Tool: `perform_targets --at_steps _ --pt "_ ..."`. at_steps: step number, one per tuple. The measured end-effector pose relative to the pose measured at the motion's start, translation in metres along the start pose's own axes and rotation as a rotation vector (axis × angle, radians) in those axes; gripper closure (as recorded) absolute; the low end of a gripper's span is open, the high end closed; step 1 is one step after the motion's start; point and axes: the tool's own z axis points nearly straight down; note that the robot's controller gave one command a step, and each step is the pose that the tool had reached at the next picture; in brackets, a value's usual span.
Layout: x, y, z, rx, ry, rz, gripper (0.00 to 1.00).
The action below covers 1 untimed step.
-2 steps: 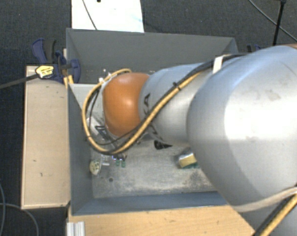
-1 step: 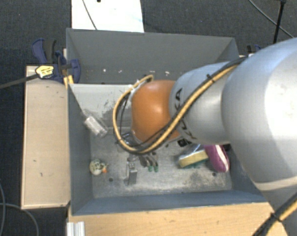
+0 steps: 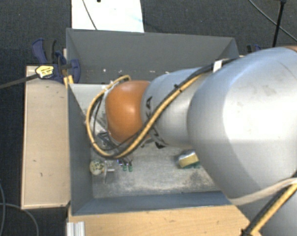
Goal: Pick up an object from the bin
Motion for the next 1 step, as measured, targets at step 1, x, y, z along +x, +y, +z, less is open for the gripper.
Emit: perform_targets --at_steps 1 --pt "-0.0006 -0.0026 -0.0011 0.001 -0.001 0.006 1.00"
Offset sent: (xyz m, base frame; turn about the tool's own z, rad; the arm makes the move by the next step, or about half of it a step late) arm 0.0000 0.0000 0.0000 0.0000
